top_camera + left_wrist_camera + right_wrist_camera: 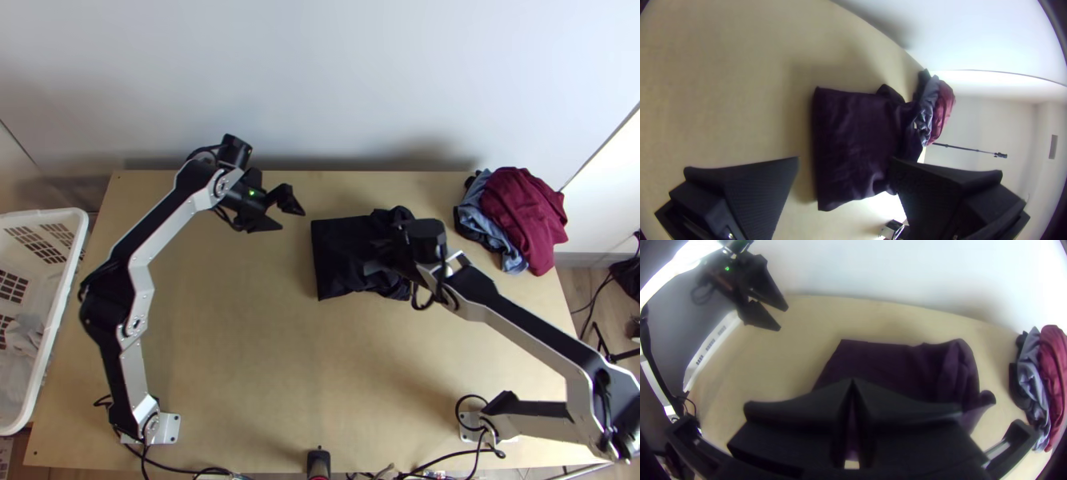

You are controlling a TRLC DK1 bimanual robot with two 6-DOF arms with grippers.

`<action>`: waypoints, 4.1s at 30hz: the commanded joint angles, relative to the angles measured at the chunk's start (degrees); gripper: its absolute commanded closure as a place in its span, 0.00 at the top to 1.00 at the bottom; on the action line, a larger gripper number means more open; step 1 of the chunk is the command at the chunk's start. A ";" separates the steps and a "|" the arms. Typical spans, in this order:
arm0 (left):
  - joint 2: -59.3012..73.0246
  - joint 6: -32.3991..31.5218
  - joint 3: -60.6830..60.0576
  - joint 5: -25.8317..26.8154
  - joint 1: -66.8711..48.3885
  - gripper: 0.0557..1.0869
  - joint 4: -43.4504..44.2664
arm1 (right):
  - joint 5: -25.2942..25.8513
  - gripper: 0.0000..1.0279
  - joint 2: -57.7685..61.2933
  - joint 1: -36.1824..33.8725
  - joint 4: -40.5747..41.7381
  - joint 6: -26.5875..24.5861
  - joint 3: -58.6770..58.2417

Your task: Fold the t-shirt

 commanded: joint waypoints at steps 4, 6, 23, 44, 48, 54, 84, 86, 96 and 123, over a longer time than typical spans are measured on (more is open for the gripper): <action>-5.97 1.25 -9.83 -0.84 2.52 0.95 0.86 | 0.25 0.03 13.09 1.62 3.94 -3.71 5.29; -7.02 1.25 -11.59 -0.84 3.23 0.95 1.48 | 0.25 0.03 15.20 1.53 2.53 -4.42 5.64; -12.56 2.13 -22.84 -0.84 6.57 0.95 4.46 | 5.17 0.03 18.89 0.13 -3.62 -8.20 4.06; -13.70 2.31 -26.62 -1.02 5.25 0.95 5.43 | 5.08 0.03 0.88 -9.54 -4.32 -8.90 -6.66; -13.96 1.95 -26.35 -1.02 5.25 0.95 5.96 | 5.08 0.03 -2.29 -12.00 -4.32 -10.04 -8.60; -13.96 1.60 -26.44 -1.02 4.46 0.95 6.13 | 5.08 0.03 -7.91 -12.00 -4.76 -10.57 -11.23; -18.45 4.33 -31.45 -1.02 8.59 0.95 6.22 | 8.16 0.03 10.11 1.01 -11.36 -8.99 -0.34; -18.54 4.24 -31.36 -1.02 8.41 0.95 6.22 | 8.42 0.03 10.37 0.74 -12.15 -9.43 -0.69; -19.33 4.33 -31.71 -1.02 8.50 0.95 6.22 | 9.48 0.03 4.39 -2.77 -14.96 -11.10 -3.32; -21.79 5.21 -34.97 -1.02 9.82 0.95 6.66 | 9.30 0.95 -16.70 3.20 -30.16 -4.95 -9.39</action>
